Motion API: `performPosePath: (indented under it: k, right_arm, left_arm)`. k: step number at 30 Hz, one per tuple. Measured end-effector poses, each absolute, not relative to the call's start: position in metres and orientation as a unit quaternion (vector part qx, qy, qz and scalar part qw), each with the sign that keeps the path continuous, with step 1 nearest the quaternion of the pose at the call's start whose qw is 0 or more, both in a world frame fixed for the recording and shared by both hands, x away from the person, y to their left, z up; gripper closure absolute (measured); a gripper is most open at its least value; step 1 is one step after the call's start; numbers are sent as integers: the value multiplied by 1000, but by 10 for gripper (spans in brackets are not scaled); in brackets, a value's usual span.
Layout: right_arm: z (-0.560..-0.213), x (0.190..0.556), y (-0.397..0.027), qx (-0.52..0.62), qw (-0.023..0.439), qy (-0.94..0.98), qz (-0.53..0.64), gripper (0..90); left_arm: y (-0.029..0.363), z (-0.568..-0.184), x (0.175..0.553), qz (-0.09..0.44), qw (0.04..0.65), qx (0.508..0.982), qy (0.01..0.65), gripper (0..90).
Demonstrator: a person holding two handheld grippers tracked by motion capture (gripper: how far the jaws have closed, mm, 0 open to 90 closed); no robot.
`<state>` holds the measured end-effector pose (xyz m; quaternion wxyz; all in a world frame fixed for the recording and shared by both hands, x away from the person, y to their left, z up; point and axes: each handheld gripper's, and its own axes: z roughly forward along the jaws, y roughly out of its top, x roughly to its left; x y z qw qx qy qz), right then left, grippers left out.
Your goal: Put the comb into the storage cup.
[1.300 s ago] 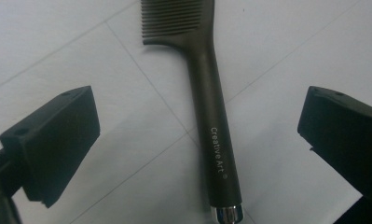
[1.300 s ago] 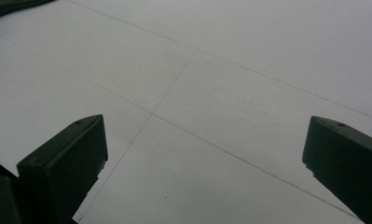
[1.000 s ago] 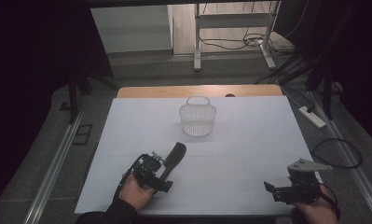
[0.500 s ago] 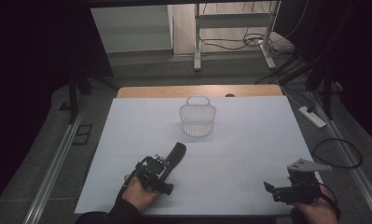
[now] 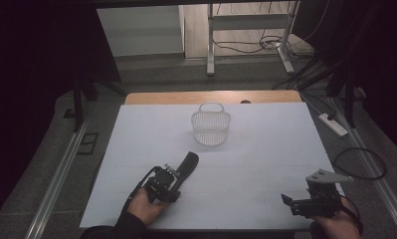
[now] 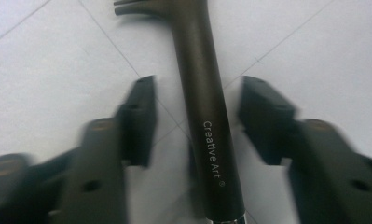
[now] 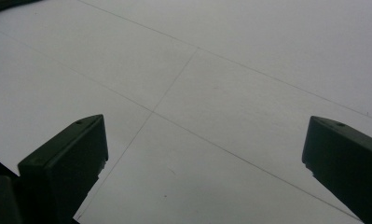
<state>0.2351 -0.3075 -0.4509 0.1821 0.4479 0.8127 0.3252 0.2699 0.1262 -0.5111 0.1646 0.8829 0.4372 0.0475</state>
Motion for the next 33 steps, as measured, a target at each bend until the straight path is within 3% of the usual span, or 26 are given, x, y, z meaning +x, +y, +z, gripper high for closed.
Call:
performPosePath:
  k: [1, 3, 18, 33]
  right_arm:
    - [-451, 235, -307, 448, 182, 813, 324, 4]
    - [-451, 235, -307, 447, 182, 813, 324, 5]
    - [-451, 235, -307, 447, 182, 814, 324, 6]
    - [-451, 235, -307, 447, 182, 814, 323, 6]
  left_arm:
    - [125, -511, 269, 50, 166, 883, 437, 674]
    - [126, -511, 270, 47, 166, 883, 437, 717]
    - [137, -509, 274, 7, 207, 876, 436, 722]
    - [140, -498, 268, 13, 248, 876, 415, 722]
